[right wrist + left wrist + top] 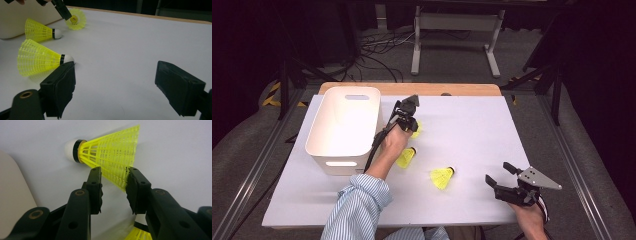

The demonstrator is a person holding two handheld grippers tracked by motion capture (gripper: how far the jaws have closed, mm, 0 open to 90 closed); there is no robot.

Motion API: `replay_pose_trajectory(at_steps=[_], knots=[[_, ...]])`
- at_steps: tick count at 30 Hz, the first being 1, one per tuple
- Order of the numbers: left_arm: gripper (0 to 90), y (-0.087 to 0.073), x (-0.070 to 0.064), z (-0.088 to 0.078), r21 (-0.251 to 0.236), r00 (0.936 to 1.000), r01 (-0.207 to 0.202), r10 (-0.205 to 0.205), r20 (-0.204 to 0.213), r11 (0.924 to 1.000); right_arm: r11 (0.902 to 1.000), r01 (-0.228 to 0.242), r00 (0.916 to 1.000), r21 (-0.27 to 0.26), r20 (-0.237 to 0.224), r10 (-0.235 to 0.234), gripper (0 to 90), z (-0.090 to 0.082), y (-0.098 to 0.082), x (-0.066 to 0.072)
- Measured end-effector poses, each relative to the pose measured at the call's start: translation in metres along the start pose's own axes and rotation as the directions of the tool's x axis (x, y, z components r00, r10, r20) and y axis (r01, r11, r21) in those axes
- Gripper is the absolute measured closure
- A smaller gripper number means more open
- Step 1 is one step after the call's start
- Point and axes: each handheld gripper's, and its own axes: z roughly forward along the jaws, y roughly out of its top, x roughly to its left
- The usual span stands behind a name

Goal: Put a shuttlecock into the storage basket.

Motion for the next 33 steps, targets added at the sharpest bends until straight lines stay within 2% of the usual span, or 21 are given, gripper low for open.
replay_pose_trajectory(at_steps=[6,16,31,33], knots=[[75.2,0.0,0.0,0.001,0.008,0.9999,0.006,-0.006,0.011,1.0,1.0,0.0,1.0,-0.001,-0.001,0.0,17.3,0.0,0.0,0.0],[87.5,0.0,0.001,0.002,0.021,1.0,0.004,-0.004,-0.004,0.9998,1.0,0.0,1.0,0.0,0.0,0.0,17.3,0.0,0.0,0.0],[89.9,-0.001,0.002,-0.006,0.003,0.9999,-0.01,0.01,-0.004,0.9999,1.0,0.001,1.0,-0.001,0.001,-0.001,17.3,0.0,0.0,0.0],[90.0,-0.002,0.001,-0.008,0.002,0.9998,-0.014,0.014,0.012,0.9999,1.0,0.0,1.0,-0.001,0.001,0.0,17.3,0.0,0.0,0.001]])
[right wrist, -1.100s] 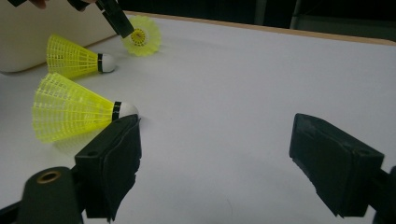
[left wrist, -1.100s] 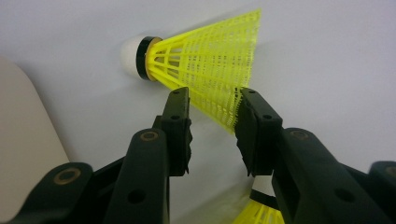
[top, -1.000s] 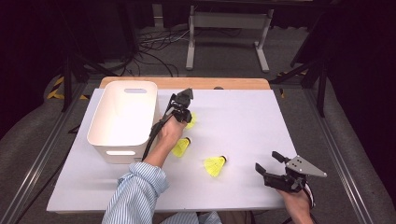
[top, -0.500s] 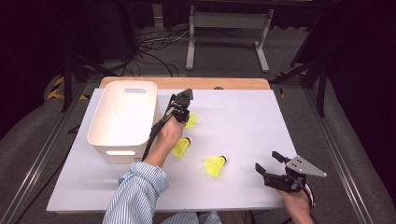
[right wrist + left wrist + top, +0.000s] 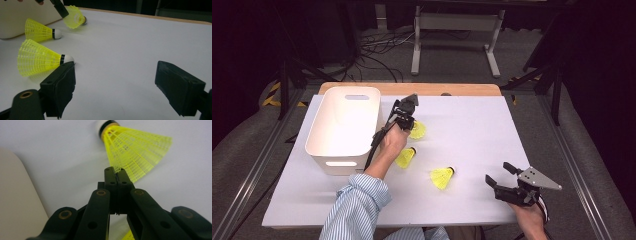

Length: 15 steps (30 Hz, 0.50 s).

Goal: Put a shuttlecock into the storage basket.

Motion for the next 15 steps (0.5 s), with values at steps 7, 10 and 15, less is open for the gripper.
replay_pose_trajectory(at_steps=[7,10,15], knots=[[90.0,-0.003,-0.004,-0.011,-0.014,0.9996,-0.025,0.025,0.014,0.9996,1.0,-0.001,1.0,0.002,0.002,0.001,17.3,0.0,0.0,0.0],[90.0,-0.004,-0.005,-0.018,-0.024,0.999,-0.041,0.041,0.018,0.9989,1.0,0.001,1.0,0.001,0.002,-0.001,17.3,0.0,0.0,0.0],[90.0,-0.008,-0.004,-0.029,-0.034,0.9984,-0.047,0.048,0.029,0.9983,1.0,0.003,1.0,0.001,0.001,-0.003,17.3,0.0,0.0,0.0]])
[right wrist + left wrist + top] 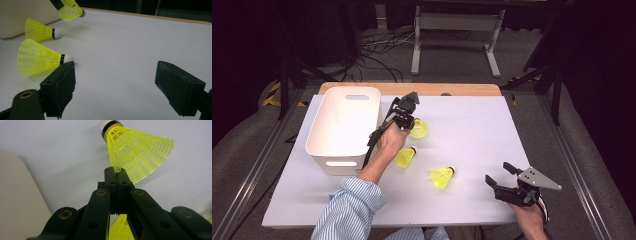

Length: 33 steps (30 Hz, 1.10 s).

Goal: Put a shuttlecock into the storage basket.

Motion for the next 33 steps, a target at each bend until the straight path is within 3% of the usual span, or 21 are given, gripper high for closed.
replay_pose_trajectory(at_steps=[7,22,33], knots=[[90.0,-0.004,0.002,-0.017,-0.024,1.0,-0.005,0.005,0.007,0.9997,1.0,-0.001,1.0,0.001,0.001,0.001,17.3,0.0,0.0,0.0],[90.0,-0.008,0.002,-0.048,-0.069,0.9982,-0.057,0.058,0.016,0.996,1.0,0.003,1.0,0.002,0.001,-0.003,17.2,0.001,0.0,0.0],[90.0,-0.012,0.01,-0.058,-0.079,0.9972,-0.065,0.067,0.033,0.9948,0.9998,0.022,0.9997,0.001,0.01,-0.022,17.2,0.001,0.0,-0.004]])
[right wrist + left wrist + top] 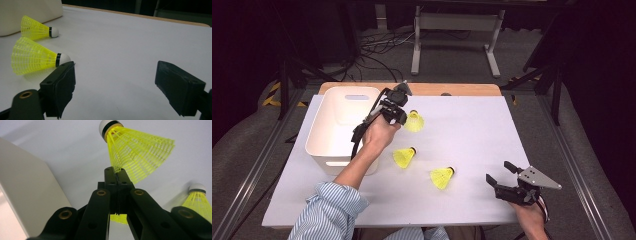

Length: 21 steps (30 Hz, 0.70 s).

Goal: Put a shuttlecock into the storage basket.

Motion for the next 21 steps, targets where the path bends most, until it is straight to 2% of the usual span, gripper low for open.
replay_pose_trajectory(at_steps=[5,21], knots=[[90.0,-0.002,0.003,-0.005,-0.004,0.9998,-0.012,0.012,0.014,0.9999,0.9999,0.011,0.9999,0.002,-0.005,-0.011,17.2,0.0,0.0,0.001],[90.0,-0.008,0.018,-0.02,-0.011,0.999,0.005,-0.004,0.044,0.9999,0.9999,0.013,0.9999,0.007,-0.008,-0.013,17.2,0.001,0.0,0.003]])
